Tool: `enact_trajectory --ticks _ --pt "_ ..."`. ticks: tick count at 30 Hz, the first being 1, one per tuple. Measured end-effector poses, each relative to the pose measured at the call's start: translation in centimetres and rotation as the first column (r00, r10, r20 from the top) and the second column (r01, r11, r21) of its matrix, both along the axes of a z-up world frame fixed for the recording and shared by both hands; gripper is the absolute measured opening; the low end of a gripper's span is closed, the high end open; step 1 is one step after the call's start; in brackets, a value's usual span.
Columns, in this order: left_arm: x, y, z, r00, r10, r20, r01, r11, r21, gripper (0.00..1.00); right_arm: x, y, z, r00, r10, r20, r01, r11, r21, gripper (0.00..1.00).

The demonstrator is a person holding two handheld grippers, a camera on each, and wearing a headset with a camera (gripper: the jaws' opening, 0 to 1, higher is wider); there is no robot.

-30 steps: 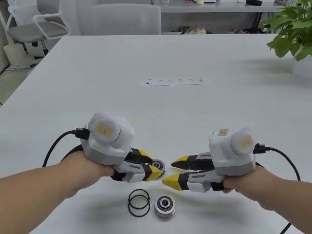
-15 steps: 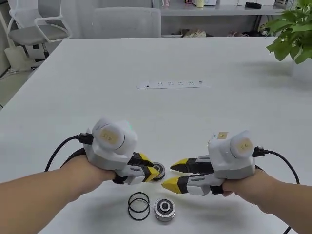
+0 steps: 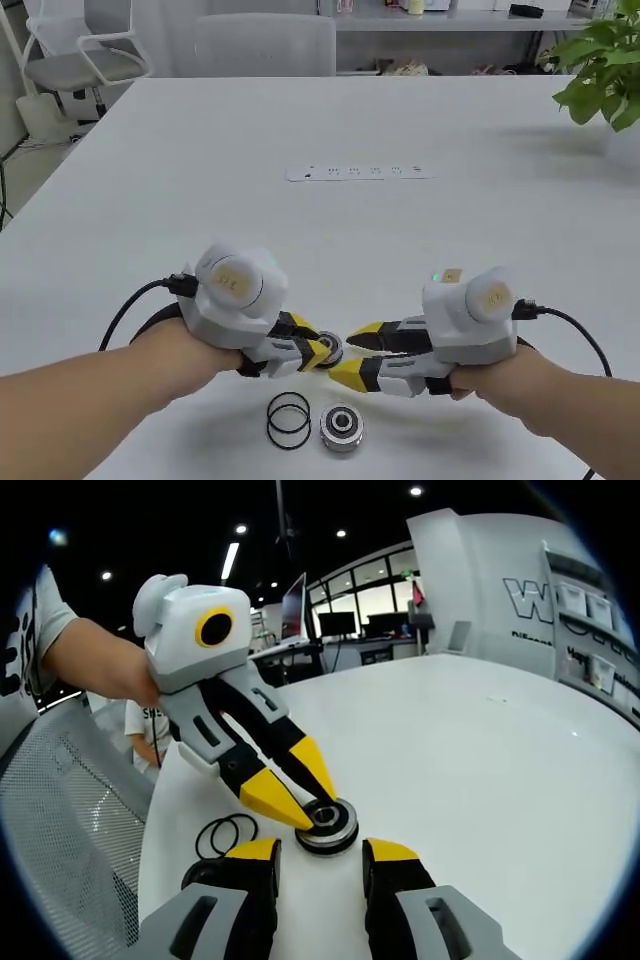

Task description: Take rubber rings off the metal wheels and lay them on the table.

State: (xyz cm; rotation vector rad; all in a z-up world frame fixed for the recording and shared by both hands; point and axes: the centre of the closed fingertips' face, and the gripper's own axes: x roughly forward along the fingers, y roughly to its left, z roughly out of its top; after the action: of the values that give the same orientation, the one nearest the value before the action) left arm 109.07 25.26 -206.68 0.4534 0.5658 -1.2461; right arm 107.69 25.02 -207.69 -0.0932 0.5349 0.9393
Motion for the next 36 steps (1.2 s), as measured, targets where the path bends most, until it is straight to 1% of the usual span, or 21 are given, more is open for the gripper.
enact_trajectory --ticks 10,20,25,36 --pt "0.1 0.0 0.0 1.000 0.014 0.001 -0.014 1.000 -0.004 0.08 0.5 0.8 -0.3 1.000 -0.003 0.009 0.003 1.000 -0.008 0.29" --pt "0.1 0.0 0.0 1.000 0.018 0.002 -0.018 1.000 -0.007 0.08 1.0 1.1 -0.5 0.999 -0.012 0.036 0.014 0.999 -0.032 0.27" --pt "0.1 0.0 0.0 1.000 0.020 0.003 -0.020 1.000 -0.007 0.08 1.0 0.9 -0.4 0.999 -0.013 0.052 0.015 0.999 -0.041 0.25" --pt "0.2 0.0 -0.1 1.000 0.026 0.005 -0.026 1.000 -0.010 0.08 0.6 0.3 -0.5 0.999 -0.008 0.053 0.011 0.998 -0.056 0.21"
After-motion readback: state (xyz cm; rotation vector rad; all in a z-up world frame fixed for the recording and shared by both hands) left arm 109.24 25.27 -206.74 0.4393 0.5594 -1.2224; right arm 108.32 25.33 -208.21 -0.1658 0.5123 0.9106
